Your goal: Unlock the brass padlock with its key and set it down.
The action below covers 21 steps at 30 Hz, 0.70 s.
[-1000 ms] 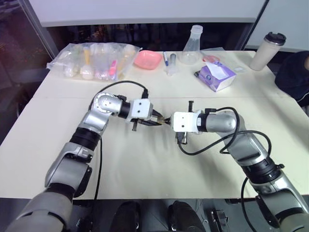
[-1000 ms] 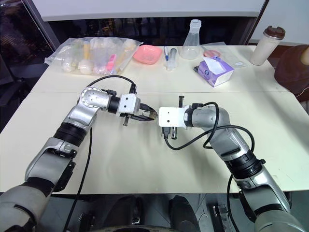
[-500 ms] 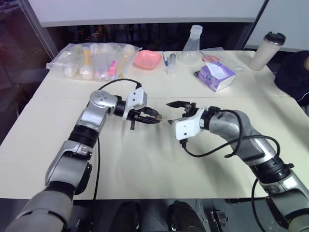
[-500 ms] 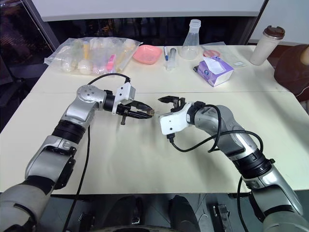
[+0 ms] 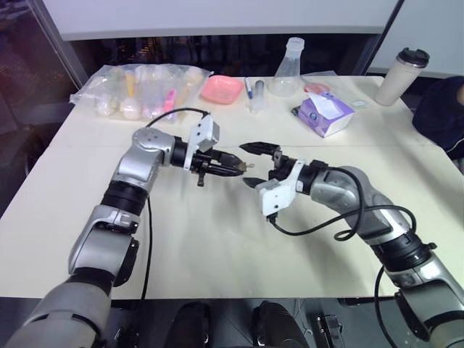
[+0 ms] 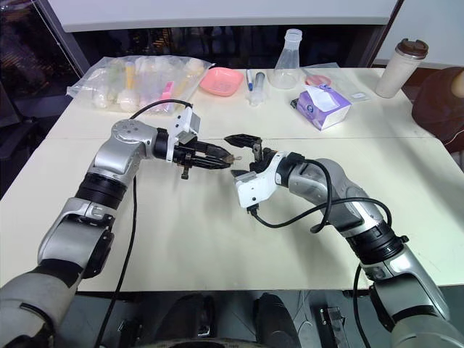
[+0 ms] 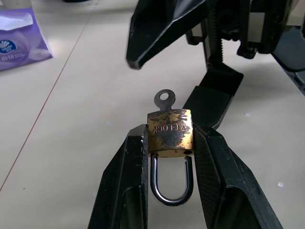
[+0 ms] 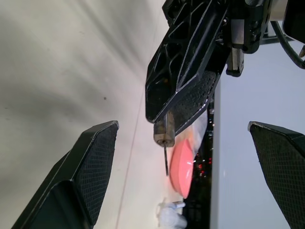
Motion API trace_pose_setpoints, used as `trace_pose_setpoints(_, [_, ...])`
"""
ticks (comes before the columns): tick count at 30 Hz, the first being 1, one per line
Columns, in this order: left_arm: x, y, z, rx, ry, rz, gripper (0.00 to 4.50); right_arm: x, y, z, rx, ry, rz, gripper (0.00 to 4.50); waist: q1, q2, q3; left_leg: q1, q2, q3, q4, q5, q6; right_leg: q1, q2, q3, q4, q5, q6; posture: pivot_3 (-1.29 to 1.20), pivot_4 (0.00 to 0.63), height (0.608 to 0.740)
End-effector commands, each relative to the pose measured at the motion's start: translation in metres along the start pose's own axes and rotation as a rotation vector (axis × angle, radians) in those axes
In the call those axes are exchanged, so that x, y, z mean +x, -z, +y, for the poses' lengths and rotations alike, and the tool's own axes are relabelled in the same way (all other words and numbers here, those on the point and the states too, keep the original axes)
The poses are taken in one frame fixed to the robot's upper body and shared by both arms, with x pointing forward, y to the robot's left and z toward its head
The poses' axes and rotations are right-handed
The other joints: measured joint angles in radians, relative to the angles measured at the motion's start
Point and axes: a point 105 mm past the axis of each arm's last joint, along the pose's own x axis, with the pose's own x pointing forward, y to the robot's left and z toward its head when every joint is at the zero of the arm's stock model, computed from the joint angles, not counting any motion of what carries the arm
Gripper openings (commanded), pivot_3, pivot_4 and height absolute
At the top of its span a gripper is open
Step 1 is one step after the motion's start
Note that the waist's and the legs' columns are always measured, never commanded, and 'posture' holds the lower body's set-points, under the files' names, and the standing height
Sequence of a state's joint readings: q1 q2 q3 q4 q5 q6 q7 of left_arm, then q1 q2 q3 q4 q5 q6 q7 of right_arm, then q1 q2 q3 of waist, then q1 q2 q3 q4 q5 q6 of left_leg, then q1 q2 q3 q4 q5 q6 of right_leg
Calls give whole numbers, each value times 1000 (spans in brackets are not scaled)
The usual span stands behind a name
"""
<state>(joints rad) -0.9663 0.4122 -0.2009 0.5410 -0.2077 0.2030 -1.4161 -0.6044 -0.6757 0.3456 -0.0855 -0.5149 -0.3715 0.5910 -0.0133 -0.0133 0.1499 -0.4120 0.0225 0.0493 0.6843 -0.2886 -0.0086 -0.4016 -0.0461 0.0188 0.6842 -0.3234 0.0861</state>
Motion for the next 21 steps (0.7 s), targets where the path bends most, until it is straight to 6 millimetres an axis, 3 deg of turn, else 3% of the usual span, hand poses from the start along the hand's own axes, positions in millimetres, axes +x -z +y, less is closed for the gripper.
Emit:
trace_pose_setpoints(1, [-5, -19, 0, 52, 3, -35, 740, 0, -1, -14, -42, 50, -9, 3072, 0, 0, 0, 0, 0, 0, 0, 0, 0, 0, 0, 0, 0, 0, 0, 0, 150, 715])
trace_pose_setpoints(7, [-5, -18, -1, 38, 3, -38, 740, 1, -4, -14, -50, 52, -29, 53, -1, 0, 0, 0, 0, 0, 0, 0, 0, 0, 0, 0, 0, 0, 0, 0, 150, 715])
trace_pose_setpoints(20, [-3, -11, 3, 41, -43, -15, 740, 1, -9, -12, -60, 48, -46, 53, 0, 0, 0, 0, 0, 0, 0, 0, 0, 0, 0, 0, 0, 0, 0, 0, 150, 715])
trace_pose_setpoints(21, [-3, -10, 7, 40, -66, -12, 1240, 1, -9, -12, -61, 46, -44, 14, 0, 0, 0, 0, 0, 0, 0, 0, -1, 0, 0, 0, 0, 0, 0, 0, 150, 715])
